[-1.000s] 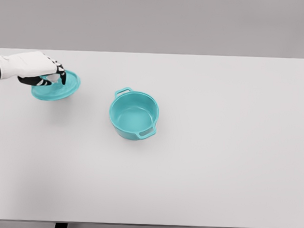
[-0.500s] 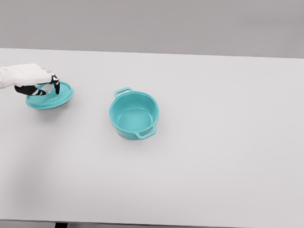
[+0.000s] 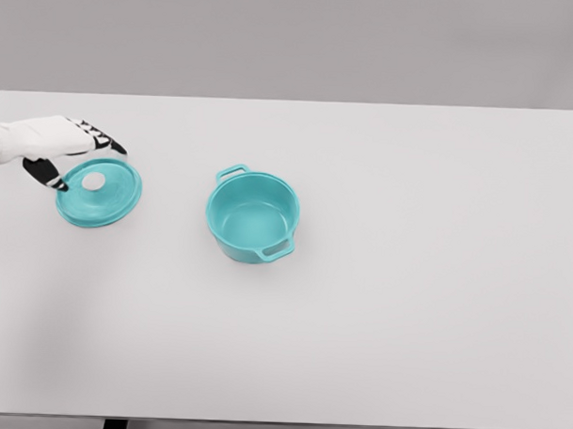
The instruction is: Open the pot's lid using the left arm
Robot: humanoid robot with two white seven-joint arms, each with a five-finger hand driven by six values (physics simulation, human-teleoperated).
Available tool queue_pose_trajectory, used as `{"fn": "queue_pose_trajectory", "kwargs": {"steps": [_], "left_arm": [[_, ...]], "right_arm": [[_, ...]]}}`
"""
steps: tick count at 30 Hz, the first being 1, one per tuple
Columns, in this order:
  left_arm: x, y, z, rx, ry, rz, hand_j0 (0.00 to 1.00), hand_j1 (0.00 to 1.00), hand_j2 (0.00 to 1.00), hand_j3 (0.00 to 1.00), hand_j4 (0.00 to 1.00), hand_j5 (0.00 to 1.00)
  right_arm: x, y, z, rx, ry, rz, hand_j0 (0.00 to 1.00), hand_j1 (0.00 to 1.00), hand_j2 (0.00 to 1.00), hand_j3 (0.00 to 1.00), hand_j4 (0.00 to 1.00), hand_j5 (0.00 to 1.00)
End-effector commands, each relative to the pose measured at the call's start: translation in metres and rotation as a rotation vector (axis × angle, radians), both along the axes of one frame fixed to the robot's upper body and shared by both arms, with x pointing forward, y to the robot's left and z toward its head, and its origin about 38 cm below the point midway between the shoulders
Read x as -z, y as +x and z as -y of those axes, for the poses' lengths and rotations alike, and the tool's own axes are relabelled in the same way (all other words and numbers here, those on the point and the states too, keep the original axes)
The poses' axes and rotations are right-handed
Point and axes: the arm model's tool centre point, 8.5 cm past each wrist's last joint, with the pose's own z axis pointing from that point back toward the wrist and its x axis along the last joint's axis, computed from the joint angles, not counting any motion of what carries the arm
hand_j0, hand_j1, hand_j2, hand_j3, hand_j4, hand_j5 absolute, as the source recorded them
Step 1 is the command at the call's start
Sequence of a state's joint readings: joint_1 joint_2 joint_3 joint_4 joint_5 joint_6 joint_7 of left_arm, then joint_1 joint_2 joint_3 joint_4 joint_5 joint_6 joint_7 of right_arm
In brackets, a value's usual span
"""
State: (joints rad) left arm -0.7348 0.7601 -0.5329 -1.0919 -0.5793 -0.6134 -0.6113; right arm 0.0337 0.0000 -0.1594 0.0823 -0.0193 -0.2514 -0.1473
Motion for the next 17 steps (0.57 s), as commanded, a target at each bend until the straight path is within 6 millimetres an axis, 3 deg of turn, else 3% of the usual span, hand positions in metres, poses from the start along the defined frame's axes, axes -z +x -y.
{"fn": "queue_pose_trajectory", "kwargs": {"steps": [1, 4, 10, 13, 17], "left_arm": [[-0.005, 0.001, -0.001, -0.006, -0.012, 0.014, 1.0, 1.0, 1.0, 1.0, 1.0, 1.0], [-0.01, 0.002, -0.005, -0.018, -0.024, 0.027, 1.0, 1.0, 1.0, 1.0, 1.0, 1.0], [-0.043, 0.005, -0.021, -0.072, -0.097, 0.121, 1.0, 1.0, 1.0, 1.0, 1.0, 1.0], [-0.039, 0.009, -0.009, -0.055, -0.114, 0.119, 1.0, 1.0, 1.0, 1.0, 1.0, 1.0], [-0.038, 0.009, -0.009, -0.055, -0.111, 0.117, 1.0, 1.0, 1.0, 1.0, 1.0, 1.0]], "right_arm": [[0.0, 0.0, 0.0, 0.001, 0.0, 0.0, 1.0, 1.0, 1.0, 1.0, 1.0, 1.0], [0.0, 0.0, 0.0, 0.001, 0.0, 0.0, 1.0, 1.0, 1.0, 1.0, 1.0, 1.0], [0.0, 0.0, 0.0, 0.001, 0.0, 0.0, 1.0, 1.0, 1.0, 1.0, 1.0, 1.0], [0.0, 0.0, 0.0, 0.001, 0.0, 0.0, 1.0, 1.0, 1.0, 1.0, 1.0, 1.0], [0.0, 0.0, 0.0, 0.001, 0.0, 0.0, 1.0, 1.0, 1.0, 1.0, 1.0, 1.0]]}}
